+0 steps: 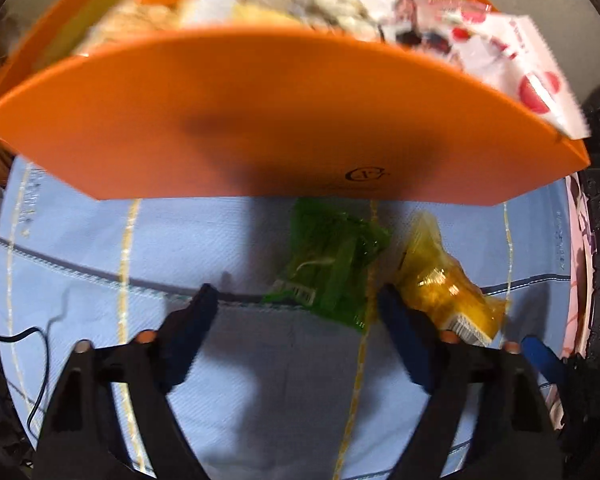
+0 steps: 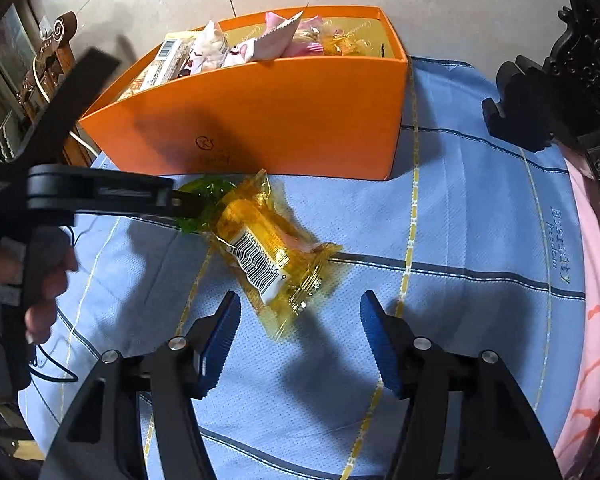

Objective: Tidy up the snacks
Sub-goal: 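Grasp the green snack pack with the left tool while the right tool grasps the yellow bread bag, then carry the green pack and yellow bread bag into the orange box and open both tools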

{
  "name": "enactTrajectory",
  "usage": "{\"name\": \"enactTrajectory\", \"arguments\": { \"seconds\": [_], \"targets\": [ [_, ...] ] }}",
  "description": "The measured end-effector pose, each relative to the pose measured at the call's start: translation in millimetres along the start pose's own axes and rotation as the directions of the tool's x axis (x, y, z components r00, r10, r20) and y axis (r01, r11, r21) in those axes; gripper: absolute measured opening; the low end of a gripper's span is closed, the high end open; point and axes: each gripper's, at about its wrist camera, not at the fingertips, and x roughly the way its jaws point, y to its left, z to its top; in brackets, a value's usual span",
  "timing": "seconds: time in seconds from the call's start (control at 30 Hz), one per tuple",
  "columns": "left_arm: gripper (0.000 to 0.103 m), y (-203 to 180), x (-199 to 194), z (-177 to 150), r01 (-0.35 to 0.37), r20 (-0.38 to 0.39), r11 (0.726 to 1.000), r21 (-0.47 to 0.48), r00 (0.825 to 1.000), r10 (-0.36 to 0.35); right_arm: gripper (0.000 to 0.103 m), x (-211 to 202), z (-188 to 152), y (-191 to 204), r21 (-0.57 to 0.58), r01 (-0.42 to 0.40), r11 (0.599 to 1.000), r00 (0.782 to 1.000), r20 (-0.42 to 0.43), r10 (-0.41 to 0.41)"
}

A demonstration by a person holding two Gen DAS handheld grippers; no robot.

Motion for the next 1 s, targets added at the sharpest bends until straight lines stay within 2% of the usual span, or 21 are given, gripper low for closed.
{"name": "enactTrajectory", "arguments": {
  "seconds": [0.07,0.13,0.2,0.23,0.27,0.37,0.4,0.53,0.63,0.67,0.7,0.77,0.83,1.0],
  "targets": [
    [0.067,-1.4,12.2,3.1,-0.017,-0.022,1.0,0.013,1.0,0.018,0.063,0.8,1.3,0.7,0.002,-0.002,1.0,1.0,0.005,0.002],
    [0.061,-4.1,14.5,3.5,-0.036,-0.001,0.999,0.032,0.999,0.036,0.063,-1.4,4.0,1.1,-0.003,0.004,1.0,1.0,0.016,-0.004],
    [0.033,-6.1,13.7,0.5,-0.095,0.026,0.992,0.082,0.995,0.093,0.063,-4.9,6.6,3.1,-0.011,0.001,1.0,1.0,0.025,-0.001],
    [0.031,-3.4,12.2,-1.1,-0.077,0.027,0.994,0.083,0.997,0.075,0.063,-6.3,9.9,4.8,-0.025,0.001,1.0,1.0,0.03,0.0],
    [0.031,1.1,11.0,-4.1,-0.06,0.019,0.995,0.076,0.998,0.059,0.063,-7.6,12.1,7.5,-0.041,0.003,0.999,0.999,0.034,-0.001],
    [0.03,14.9,4.2,-21.8,-0.101,0.03,0.991,0.09,0.995,0.099,0.065,-4.2,21.7,19.4,-0.136,0.0,0.991,1.0,0.03,0.004],
    [0.03,19.3,2.5,-26.0,-0.092,0.027,0.992,0.081,0.996,0.09,0.067,-1.1,25.3,24.5,-0.175,-0.001,0.985,1.0,0.02,0.005],
    [0.03,35.2,-7.6,-46.2,-0.084,0.034,0.995,0.057,0.996,0.082,0.068,26.2,38.6,47.6,-0.34,0.01,0.94,0.999,-0.046,-0.028],
    [0.03,39.5,-11.1,-50.8,-0.068,0.034,0.997,0.032,0.997,0.067,0.068,52.9,41.5,54.6,-0.384,0.021,0.923,0.99,-0.118,-0.072],
    [0.03,41.7,-12.2,-53.0,-0.065,0.033,0.998,0.025,0.997,0.064,0.067,60.0,41.6,53.7,-0.378,0.022,0.925,0.987,-0.139,-0.08],
    [0.03,43.3,-13.6,-54.9,-0.063,0.036,0.998,0.02,0.997,0.062,0.051,64.9,41.6,52.1,-0.368,0.036,0.929,0.984,-0.149,-0.098],
    [0.03,45.7,-17.7,-57.9,-0.061,0.047,0.998,0.014,0.997,0.06,0.042,65.7,43.4,47.0,-0.319,0.055,0.946,0.981,-0.16,-0.111],
    [0.03,48.6,-21.5,-53.1,-0.062,0.056,0.998,0.012,0.997,0.061,0.04,56.2,42.6,40.6,-0.247,0.023,0.969,0.984,-0.165,-0.066],
    [0.03,42.7,-36.0,-54.6,-0.06,0.08,0.998,0.023,0.995,0.058,0.04,18.7,23.7,29.9,-0.139,0.007,0.99,0.995,-0.097,-0.02]
  ]
}}
